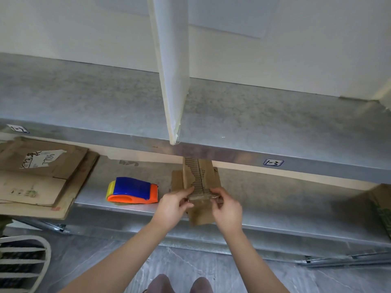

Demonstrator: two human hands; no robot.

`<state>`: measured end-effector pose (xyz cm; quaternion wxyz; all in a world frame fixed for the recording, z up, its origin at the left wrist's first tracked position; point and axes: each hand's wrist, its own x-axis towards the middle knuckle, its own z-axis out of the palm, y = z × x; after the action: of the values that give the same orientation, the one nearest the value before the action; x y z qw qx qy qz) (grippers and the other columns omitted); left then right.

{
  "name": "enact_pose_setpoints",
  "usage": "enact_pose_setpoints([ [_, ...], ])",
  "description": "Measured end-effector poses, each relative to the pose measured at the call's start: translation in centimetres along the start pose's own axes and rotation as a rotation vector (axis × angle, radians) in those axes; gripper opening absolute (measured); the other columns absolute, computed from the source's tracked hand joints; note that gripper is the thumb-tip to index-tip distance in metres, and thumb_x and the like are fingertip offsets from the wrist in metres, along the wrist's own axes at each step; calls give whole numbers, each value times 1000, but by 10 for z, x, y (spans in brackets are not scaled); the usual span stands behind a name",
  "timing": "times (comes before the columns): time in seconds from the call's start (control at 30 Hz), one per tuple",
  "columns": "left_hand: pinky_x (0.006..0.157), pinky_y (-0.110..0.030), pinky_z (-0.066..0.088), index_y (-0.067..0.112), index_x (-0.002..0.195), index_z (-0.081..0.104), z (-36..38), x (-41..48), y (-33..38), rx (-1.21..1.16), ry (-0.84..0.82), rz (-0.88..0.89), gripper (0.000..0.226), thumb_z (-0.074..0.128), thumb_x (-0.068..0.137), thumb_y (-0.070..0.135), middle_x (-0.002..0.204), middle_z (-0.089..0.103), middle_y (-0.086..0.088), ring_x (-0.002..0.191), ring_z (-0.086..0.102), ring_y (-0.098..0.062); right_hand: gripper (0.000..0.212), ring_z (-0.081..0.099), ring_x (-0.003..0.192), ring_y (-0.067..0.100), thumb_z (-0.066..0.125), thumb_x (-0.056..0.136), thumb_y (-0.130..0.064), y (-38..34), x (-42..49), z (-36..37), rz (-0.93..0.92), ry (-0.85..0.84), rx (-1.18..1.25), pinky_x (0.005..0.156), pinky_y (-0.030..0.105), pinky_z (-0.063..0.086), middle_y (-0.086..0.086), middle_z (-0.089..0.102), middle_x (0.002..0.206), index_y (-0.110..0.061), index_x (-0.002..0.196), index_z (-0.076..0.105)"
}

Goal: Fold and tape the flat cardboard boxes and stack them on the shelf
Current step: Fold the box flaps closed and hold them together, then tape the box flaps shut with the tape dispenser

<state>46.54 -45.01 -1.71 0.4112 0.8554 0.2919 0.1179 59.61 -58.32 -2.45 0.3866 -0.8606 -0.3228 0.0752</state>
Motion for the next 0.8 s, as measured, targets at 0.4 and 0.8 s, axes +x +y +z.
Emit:
enact_pose_setpoints([
  [0.4,113,-37,25,32,149,27,-23,60,15,143,-142,-47,88,78,78,30,155,16,2,143,16,-23,72,41,125,25,80,73,-39,3,-5,-11,115,-64,88,107,32,31,3,42,137,-17,133,48],
  [0.8,81,-33,51,34,130,36,-11,31,-5,60,-85,-57,81,84,66,42,113,57,2,93,58,-13,44,55,118,24,63,92,-33,34,-19,-44,232,-24,106,95,27,43,7,52,131,-16,132,51],
])
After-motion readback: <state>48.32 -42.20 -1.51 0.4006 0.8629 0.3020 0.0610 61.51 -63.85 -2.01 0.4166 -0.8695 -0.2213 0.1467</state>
